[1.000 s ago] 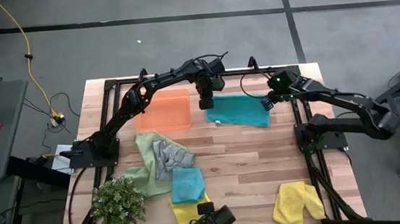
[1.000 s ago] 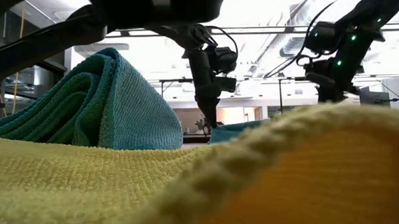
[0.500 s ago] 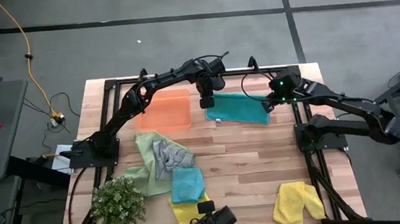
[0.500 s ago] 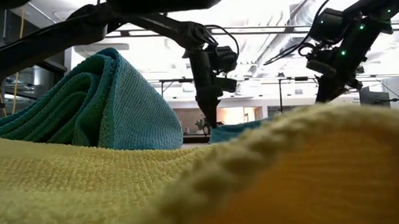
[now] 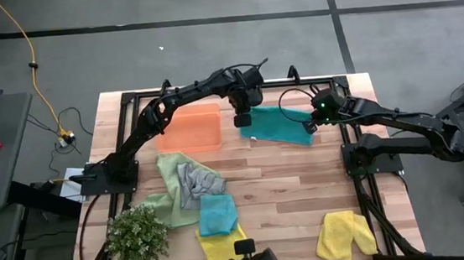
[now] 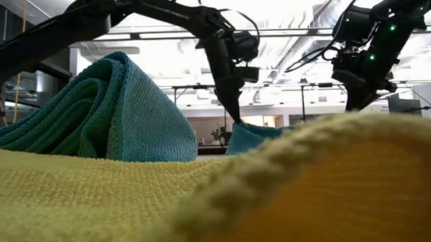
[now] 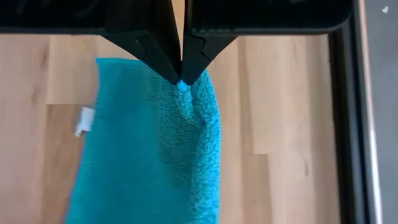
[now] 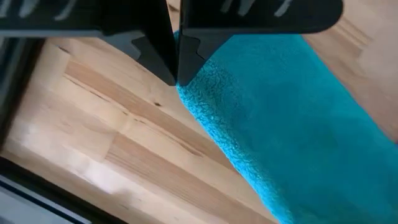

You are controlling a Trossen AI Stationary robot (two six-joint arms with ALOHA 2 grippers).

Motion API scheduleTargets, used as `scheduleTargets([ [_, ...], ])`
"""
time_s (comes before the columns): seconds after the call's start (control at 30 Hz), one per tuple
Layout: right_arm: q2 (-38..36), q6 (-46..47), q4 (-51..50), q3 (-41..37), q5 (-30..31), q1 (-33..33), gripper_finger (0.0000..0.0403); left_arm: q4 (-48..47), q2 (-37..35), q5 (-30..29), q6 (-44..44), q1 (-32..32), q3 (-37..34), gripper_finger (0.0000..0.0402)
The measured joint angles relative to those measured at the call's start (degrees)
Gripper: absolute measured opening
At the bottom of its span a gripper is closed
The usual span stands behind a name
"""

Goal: Fold microfiber towels
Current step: Fold the top blue microfiber cloth

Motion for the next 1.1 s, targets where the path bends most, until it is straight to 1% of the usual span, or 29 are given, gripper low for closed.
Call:
scheduleTargets([
  [0.27,0.02,2.78,-0.03,0.00,0.36,5.18,0.0000,1.91,0.16,-1.31,0.15,-1.75,-0.94,0.0000],
  [0.5,0.02,6.04,-1.48,0.00,2.97,9.72,0.0000,1.88,0.13,-5.46,-1.73,-2.17,-0.92,0.0000],
  [0.6,0.02,7.52,-2.27,0.00,3.12,11.72,0.0000,1.59,0.13,-6.24,-2.73,-2.59,-0.92,0.0000],
  [0.7,0.02,8.63,-3.02,0.00,4.70,13.48,0.0000,1.38,-0.04,-6.28,-3.90,-3.16,-0.92,0.0000],
  [1.0,0.02,10.68,-6.72,0.00,9.96,15.96,0.0000,1.05,-0.04,-6.41,-4.49,-5.68,-0.92,0.0000],
  [1.1,0.02,10.67,-7.02,0.00,10.39,16.04,0.0000,2.39,-0.04,-6.41,-4.58,-6.37,-0.92,0.0000],
])
